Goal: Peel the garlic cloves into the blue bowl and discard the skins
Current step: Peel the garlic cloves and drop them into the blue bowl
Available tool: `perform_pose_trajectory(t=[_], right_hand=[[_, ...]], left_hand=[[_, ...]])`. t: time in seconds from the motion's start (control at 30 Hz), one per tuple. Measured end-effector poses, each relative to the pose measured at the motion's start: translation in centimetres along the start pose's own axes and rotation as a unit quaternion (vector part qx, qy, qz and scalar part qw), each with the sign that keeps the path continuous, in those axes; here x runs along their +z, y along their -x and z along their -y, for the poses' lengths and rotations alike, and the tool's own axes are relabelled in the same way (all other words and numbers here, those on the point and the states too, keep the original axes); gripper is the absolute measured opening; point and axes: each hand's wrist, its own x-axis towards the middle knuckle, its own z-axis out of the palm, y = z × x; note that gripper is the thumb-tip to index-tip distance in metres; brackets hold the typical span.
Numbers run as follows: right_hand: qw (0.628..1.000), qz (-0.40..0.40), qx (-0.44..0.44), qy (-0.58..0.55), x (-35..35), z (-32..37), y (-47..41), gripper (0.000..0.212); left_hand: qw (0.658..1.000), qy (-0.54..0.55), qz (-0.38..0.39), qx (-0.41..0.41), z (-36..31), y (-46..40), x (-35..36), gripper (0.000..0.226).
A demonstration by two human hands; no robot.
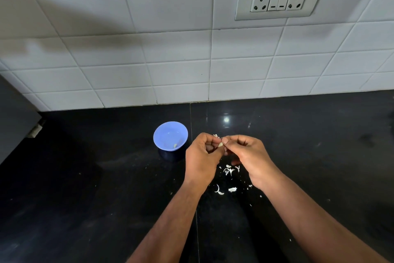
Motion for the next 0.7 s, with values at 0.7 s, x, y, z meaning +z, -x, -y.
perform_pose_trajectory(t=[0.7], right_hand=[[0.974,0.080,0.025,-0.211,-1.2,-1.2,0.0,0.021]], left_hand=[[0.990,0.133,0.016,-0.035,-1.6,0.3,0.6,0.016]])
